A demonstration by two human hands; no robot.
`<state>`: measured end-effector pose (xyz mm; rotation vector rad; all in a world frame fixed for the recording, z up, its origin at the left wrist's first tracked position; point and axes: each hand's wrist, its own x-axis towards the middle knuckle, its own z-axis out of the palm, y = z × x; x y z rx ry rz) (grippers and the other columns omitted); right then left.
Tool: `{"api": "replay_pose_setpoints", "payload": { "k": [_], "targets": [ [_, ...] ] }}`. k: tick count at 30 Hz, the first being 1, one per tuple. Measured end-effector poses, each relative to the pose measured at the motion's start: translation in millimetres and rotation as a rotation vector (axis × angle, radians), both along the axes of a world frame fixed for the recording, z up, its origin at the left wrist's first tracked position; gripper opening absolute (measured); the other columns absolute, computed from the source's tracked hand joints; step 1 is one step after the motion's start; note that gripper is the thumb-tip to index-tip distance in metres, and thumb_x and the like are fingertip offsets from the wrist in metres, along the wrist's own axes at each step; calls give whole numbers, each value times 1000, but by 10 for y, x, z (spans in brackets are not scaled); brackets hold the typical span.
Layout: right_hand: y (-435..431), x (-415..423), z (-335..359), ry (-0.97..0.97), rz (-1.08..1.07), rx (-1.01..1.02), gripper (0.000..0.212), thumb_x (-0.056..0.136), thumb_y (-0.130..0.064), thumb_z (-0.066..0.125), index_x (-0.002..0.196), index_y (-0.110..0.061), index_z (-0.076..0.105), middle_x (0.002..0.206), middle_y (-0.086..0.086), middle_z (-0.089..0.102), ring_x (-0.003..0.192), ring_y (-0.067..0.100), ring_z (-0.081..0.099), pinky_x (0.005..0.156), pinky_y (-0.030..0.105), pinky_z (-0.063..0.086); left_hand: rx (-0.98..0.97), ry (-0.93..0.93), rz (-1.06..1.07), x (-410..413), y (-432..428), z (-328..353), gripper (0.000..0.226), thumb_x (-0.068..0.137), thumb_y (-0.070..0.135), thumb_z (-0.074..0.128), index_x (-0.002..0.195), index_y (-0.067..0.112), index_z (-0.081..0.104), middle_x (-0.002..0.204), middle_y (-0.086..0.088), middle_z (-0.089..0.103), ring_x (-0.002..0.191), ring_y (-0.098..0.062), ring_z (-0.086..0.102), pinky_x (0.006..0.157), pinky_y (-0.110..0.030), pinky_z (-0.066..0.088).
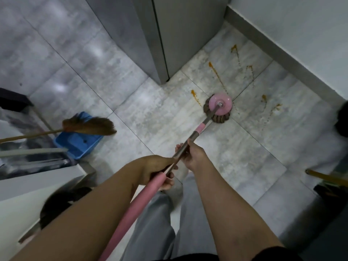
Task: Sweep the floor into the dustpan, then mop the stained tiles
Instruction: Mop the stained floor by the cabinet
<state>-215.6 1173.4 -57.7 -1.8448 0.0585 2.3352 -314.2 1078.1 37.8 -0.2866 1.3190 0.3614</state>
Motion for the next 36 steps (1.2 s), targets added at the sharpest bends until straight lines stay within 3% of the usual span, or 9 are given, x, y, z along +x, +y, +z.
{"api": "replay_pose_setpoints", "payload": {
  "k": [3, 10, 13, 16, 19, 24, 36],
  "targets": [
    [378, 68, -140, -24, 18, 8, 32, 101, -25, 50, 119, 1, 51, 107, 18, 55, 82, 29, 61, 63, 36, 57, 55, -145, 132, 82, 127, -144, 36, 95, 48, 54, 110, 15, 54, 57, -3, 54, 46, -15, 55, 45, -21, 48],
    [742, 205, -410, -46, -36, 73, 25, 101, -25, 51, 101, -1, 55, 80, 13, 60, 65, 25, 63, 61, 34, 57, 108, -325, 284, 257, 206, -374, 61, 78, 62, 64, 116, 16, 50, 64, -9, 58, 51, -20, 60, 46, -25, 52],
    [767, 224, -516, -79, -16, 90, 32, 102, -30, 48, 103, 1, 56, 71, 11, 66, 61, 21, 67, 57, 31, 54, 116, -366, 323, 312, 73, -507, 55, 83, 60, 60, 109, 11, 59, 61, -4, 53, 44, -14, 51, 42, -20, 46],
    [659, 158, -577, -131, -4, 129, 31, 102, -29, 45, 114, 0, 50, 85, 13, 60, 65, 25, 67, 52, 28, 54, 98, -367, 362, 362, -13, -610, 53, 87, 60, 53, 87, 7, 59, 55, -2, 49, 37, -11, 45, 37, -18, 40],
    [502, 65, -575, -105, 3, 138, 33, 103, -39, 40, 103, -7, 46, 78, 12, 58, 51, 21, 61, 46, 25, 51, 87, -367, 360, 328, -68, -662, 52, 86, 60, 54, 75, 9, 57, 52, -2, 50, 35, -12, 46, 35, -17, 39],
    [447, -85, -651, -179, 79, 150, 39, 103, -42, 31, 80, -13, 41, 59, 1, 39, 37, 11, 35, 35, 16, 33, 43, -304, 278, 252, -80, -756, 54, 89, 63, 51, 73, 12, 54, 51, -2, 50, 34, -12, 45, 35, -16, 38],
    [820, -2, -1209, -349, 210, 184, 43, 102, -47, 27, 80, -14, 42, 49, 1, 36, 28, 12, 30, 33, 17, 31, 42, -180, 203, 452, 247, -1229, 59, 87, 73, 43, 75, 15, 48, 54, 0, 47, 35, -11, 39, 36, -17, 35]
  ]
}}
